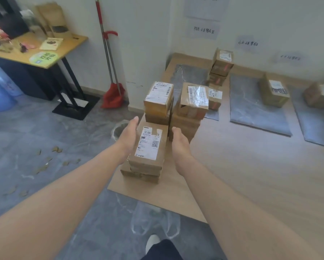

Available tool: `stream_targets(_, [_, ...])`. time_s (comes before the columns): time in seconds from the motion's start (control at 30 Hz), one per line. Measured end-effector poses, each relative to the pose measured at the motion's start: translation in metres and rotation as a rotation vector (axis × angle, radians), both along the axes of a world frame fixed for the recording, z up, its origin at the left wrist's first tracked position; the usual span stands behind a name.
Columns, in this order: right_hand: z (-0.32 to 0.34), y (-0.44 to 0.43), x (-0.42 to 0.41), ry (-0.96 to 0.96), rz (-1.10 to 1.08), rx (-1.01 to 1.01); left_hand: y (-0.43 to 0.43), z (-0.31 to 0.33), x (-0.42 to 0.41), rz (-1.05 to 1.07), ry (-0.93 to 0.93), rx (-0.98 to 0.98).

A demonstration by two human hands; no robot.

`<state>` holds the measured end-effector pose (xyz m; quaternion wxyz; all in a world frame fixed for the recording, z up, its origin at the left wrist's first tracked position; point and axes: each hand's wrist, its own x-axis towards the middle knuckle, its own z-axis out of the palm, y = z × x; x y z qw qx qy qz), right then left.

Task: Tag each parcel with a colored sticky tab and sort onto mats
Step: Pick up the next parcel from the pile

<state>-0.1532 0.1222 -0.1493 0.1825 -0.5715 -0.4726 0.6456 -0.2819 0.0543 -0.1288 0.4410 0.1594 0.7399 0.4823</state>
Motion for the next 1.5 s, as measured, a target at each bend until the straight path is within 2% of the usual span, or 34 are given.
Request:
stream_targets(0.1, [-0.021, -0.002, -0.012, -0.068, 0.076, -0.068, 0.002, -0.011, -0.001, 0.006, -0.017, -0.025])
stream_targets(0.27, [-0.035, -0.008, -0.024, -0.062, 0.168, -0.106, 0.011, -0.024, -0.009, 0.074, -0.022, -0.068])
stream_targets(0.73, [-0.008, -0.006, 0.030, 0.034, 0.139, -0.092, 0.000, 0.000, 0.031, 0.009, -0.027, -0.047])
stream_targets(1.0, [0.016, 0.005, 0.116, 0.065, 0.154, -0.046, 0.010, 0.029, 0.117, -0.006, 0.055, -0.051])
stream_targets(1.17, [0.024, 0.022, 0.195, 0.064, 0.111, -0.017, 0.024, 0.051, 0.205, -0.038, 0.023, -0.042])
stream_targets(1.5, [0.015, 0.074, 0.353, 0.015, 0.025, 0.000, 0.092, 0.022, 0.341, -0.116, -0.005, 0.023])
